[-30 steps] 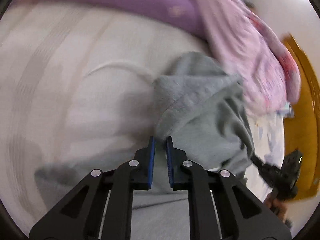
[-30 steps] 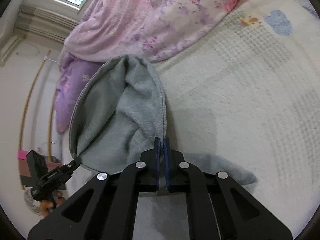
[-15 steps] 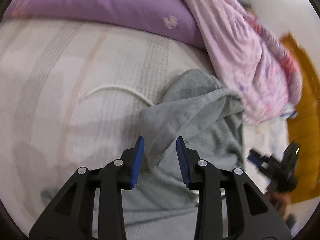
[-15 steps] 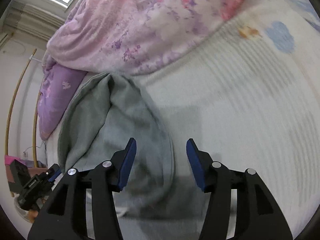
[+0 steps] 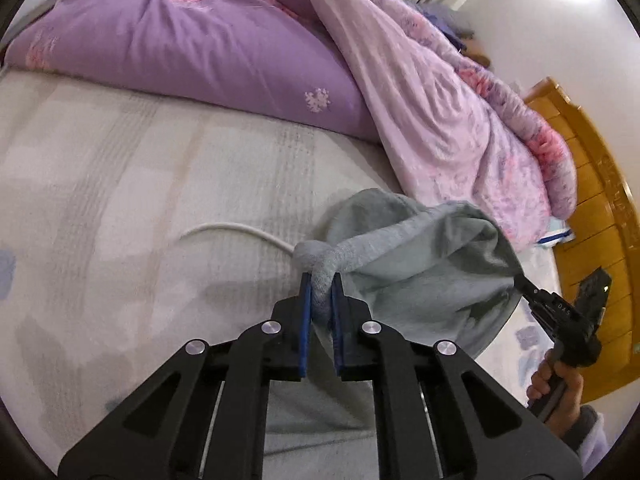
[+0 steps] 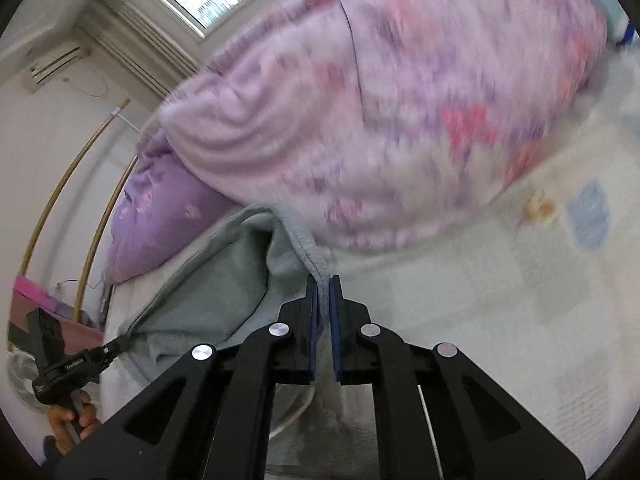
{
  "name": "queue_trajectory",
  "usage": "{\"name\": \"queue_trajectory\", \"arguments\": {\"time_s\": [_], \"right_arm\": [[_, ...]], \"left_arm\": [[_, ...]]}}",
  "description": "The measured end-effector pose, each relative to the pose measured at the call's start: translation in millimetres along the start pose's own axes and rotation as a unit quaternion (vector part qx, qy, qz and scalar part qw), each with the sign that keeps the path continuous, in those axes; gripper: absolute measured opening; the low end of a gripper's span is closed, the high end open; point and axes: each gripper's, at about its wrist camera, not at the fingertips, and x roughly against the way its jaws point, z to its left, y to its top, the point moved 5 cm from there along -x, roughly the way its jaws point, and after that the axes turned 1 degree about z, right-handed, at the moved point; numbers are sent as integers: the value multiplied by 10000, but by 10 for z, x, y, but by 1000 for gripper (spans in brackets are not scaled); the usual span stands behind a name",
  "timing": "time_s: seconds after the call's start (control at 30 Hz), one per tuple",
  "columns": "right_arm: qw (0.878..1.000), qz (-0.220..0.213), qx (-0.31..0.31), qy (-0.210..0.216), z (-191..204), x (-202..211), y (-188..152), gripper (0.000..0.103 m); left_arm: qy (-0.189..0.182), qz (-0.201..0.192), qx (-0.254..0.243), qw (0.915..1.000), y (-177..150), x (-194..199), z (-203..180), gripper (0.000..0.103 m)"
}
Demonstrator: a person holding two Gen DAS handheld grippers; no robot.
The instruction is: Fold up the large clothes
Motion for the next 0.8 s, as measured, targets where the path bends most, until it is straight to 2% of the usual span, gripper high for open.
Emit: {"name": "queue_trajectory", "arguments": {"time_s": [0.07, 0.1, 0.13, 0.2, 0.27, 0.3, 0.37, 0.4, 0.47, 0.5, 0.53, 0.57, 0.6, 0.67, 0.73, 0.8], "right_arm": [[9989, 229, 4, -420, -146, 15, -143, 5], [9980, 358, -72, -517, -210, -35, -223, 5], [9951, 652, -287, -688, -386, -91, -386, 5], [9865, 1256, -722, -763, -695, -231, -743, 6], [9815, 1551, -777, -805, -795, -340, -974, 7], [9804, 1574, -778, -898, -814, -378, -1043, 13], [9786, 1594, -952, -891, -794, -381, -1043, 19], [9770, 1639, -1032, -887, -767, -356, -1027, 27], [9790, 1608, -962, -799, -664, -260, -949, 34], [9806, 1589, -779, -845, -588, -187, -897, 49], [9816, 1549, -592, -947, -519, -108, -847, 59], [9830, 1504, -382, -986, -422, -43, -781, 69], [9841, 1463, -187, -985, -335, 12, -724, 68], [9875, 1328, -55, -851, -189, 58, -581, 68], [9901, 1319, -244, -408, -72, -81, -431, 68], [9888, 1388, -528, -134, 16, -256, -351, 68]], "left_arm": [[204, 123, 400, 9989, -130, -18, 238, 9], [216, 222, 787, 9964, -265, -38, 455, 9], [284, 291, 990, 9943, -362, -65, 589, 9], [358, 510, 1359, 9888, -580, -140, 849, 9], [445, 746, 1590, 9834, -801, -243, 1015, 9], [443, 785, 1646, 9822, -858, -278, 1033, 9], [240, 835, 1798, 9799, -874, -266, 1032, 9], [147, 808, 1829, 9797, -861, -219, 1020, 9], [-115, 600, 1817, 9814, -791, -37, 935, 14], [-267, 535, 1802, 9818, -753, 47, 881, 17], [-330, 462, 1785, 9823, -724, 115, 836, 24], [-385, 353, 1694, 9842, -677, 207, 777, 25], [-429, 300, 1622, 9854, -636, 248, 722, 26], [-629, 272, 1542, 9857, -498, 282, 591, 40], [-760, 290, 1554, 9845, -353, 151, 463, 45], [-592, 416, 1544, 9854, -212, -27, 360, 50]]}}
